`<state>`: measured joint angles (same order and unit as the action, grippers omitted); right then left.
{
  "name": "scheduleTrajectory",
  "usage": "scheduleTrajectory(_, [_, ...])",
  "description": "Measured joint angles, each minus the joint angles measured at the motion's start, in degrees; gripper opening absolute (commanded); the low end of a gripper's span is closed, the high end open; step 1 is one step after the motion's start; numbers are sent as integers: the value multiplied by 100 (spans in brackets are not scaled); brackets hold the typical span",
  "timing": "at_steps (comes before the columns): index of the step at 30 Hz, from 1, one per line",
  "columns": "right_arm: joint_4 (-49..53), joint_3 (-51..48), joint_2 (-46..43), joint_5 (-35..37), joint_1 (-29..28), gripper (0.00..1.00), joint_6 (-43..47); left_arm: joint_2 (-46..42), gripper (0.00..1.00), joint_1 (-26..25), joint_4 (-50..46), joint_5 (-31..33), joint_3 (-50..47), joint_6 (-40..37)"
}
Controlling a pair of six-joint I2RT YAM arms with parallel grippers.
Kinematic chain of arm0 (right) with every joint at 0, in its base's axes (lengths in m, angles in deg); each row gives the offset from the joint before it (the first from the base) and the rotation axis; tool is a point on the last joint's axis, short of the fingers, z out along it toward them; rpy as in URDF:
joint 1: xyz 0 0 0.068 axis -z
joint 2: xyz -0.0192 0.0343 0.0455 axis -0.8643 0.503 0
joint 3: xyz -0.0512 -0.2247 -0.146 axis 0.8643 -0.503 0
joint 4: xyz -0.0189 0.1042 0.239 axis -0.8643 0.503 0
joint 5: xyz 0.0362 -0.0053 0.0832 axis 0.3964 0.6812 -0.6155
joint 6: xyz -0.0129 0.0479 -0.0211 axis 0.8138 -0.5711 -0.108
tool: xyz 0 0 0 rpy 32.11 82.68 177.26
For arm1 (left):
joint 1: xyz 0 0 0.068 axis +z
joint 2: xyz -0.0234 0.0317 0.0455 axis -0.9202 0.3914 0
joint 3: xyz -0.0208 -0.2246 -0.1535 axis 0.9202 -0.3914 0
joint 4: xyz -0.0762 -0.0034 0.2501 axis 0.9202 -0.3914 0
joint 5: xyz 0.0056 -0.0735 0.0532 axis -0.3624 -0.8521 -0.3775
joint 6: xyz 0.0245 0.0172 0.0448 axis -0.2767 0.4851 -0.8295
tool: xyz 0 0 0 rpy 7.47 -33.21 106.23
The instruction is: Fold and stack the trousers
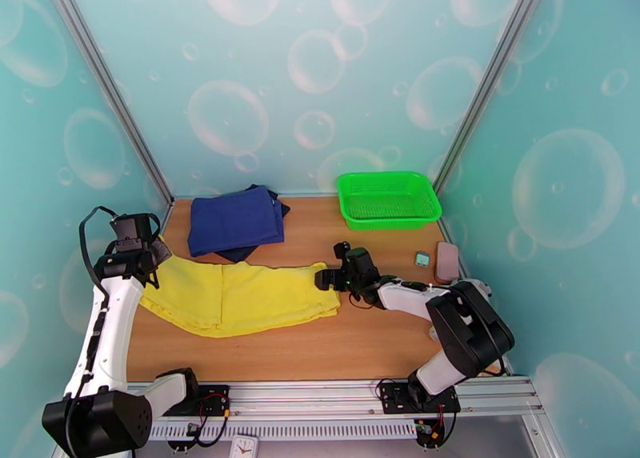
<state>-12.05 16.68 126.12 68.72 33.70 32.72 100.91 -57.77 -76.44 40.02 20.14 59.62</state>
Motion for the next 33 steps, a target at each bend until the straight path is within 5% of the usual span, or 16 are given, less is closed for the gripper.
scheduleTrajectory(5, [210,131,203,15,4,83,42,-372,0,-494,334,-739,-275,529])
scheduleTrajectory(13, [334,221,293,39,0,65,107,133,0,-1628,817,-859,-439,1615])
scheduleTrajectory(18, [402,251,315,39,-7,35,151,365,0,-2216,1115,-732,-448,2371])
scheduleTrajectory(33, [369,352,490,-98,11,14,72,1799,0,-4317,1705,570,-310,3978])
